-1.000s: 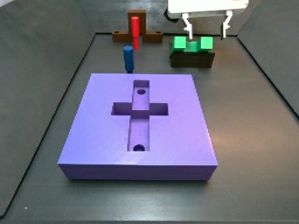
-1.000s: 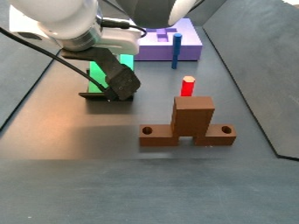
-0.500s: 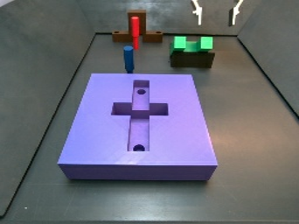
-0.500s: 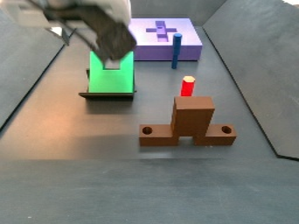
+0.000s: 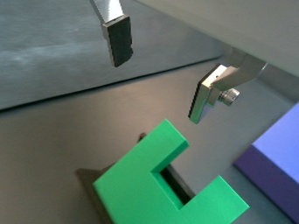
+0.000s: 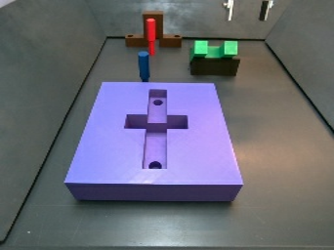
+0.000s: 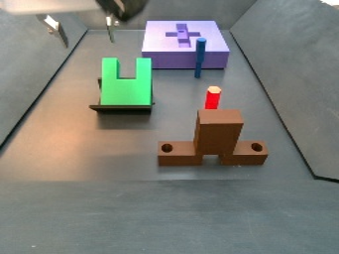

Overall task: Pick up the green object. Move up. Place the green object on the fixture. Regrasp the green object. Move to above the board. Insert the green object.
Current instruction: Regrasp the green object.

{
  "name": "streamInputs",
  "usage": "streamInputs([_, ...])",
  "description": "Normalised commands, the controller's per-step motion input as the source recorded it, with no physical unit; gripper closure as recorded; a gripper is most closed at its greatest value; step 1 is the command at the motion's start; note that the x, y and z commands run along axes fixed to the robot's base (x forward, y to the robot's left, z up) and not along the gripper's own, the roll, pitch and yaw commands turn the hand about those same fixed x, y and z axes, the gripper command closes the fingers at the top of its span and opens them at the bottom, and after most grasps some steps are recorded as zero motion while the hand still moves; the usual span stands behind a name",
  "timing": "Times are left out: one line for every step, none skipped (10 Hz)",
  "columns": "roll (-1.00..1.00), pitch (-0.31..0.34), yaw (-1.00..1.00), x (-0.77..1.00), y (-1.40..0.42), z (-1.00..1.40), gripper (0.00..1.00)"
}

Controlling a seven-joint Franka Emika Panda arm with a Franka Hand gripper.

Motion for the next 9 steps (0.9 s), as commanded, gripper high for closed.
streamInputs([1.00, 0.040, 0.50, 0.06, 0.00, 0.20, 0.00])
streamInputs([1.00, 0.000, 0.47, 0.04, -0.05, 0.22, 0.00])
streamInputs([1.00, 0.000, 0.46, 0.04, -0.09, 0.24, 0.00])
streamInputs([0.88, 0.017, 0.38, 0.06, -0.24, 0.25, 0.00])
streamInputs([0.80, 0.054, 0.38, 0.09, -0.24, 0.27, 0.00])
streamInputs([0.73, 0.063, 0.36, 0.04, -0.22, 0.22, 0.00])
streamInputs([1.00, 0.060, 0.28, 0.00, -0.27, 0.00, 0.00])
streamInputs([1.00, 0.137, -0.03, 0.00, -0.35, 0.00, 0.00])
streamInputs([1.00, 0.189, -0.22, 0.00, -0.26, 0.00, 0.00])
